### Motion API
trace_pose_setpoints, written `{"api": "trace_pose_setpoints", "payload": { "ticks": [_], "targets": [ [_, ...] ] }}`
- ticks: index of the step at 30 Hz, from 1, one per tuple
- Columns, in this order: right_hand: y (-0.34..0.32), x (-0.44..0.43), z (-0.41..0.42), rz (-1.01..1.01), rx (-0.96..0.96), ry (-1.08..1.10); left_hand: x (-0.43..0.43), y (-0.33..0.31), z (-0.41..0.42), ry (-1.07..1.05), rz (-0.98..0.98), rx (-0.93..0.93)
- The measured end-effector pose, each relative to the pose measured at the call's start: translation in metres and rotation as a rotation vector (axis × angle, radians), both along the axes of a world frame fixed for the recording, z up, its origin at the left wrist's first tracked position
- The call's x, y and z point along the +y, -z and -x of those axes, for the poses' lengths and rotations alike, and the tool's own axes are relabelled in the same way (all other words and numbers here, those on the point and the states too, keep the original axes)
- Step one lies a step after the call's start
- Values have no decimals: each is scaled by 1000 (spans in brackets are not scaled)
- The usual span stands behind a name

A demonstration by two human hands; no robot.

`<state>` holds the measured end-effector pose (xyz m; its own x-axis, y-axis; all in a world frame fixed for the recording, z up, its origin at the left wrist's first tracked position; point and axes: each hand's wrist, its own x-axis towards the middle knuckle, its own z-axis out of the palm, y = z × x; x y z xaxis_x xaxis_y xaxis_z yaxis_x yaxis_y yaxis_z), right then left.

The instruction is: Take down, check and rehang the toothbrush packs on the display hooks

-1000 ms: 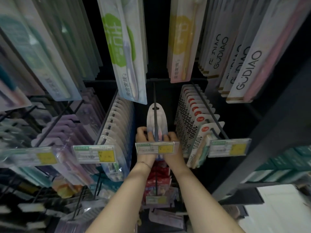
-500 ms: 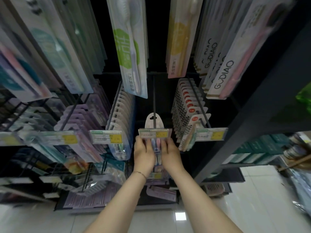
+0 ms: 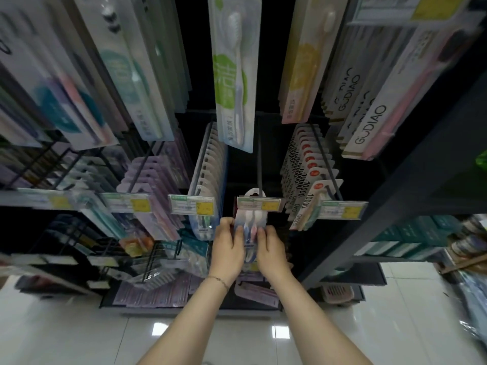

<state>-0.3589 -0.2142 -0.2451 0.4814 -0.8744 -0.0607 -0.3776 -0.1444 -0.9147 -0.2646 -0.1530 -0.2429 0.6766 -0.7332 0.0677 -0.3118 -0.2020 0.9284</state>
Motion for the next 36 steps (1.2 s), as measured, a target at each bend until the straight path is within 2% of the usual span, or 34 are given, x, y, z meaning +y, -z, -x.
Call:
{"api": "trace_pose_setpoints", "payload": {
  "ticks": [15,23,28,36],
  "targets": [
    [5,14,-2,-8,-52,64,14,-8,-14,183,-6,-91],
    [14,36,-21,-10,74,-111,55,9,-29,70,-18,137],
    [13,44,-42,15,63,-179,72,7,-47,13,-32,149],
    [9,45,-61,18,8,-92,69,-12,-62,-45,33,124]
  ]
}}
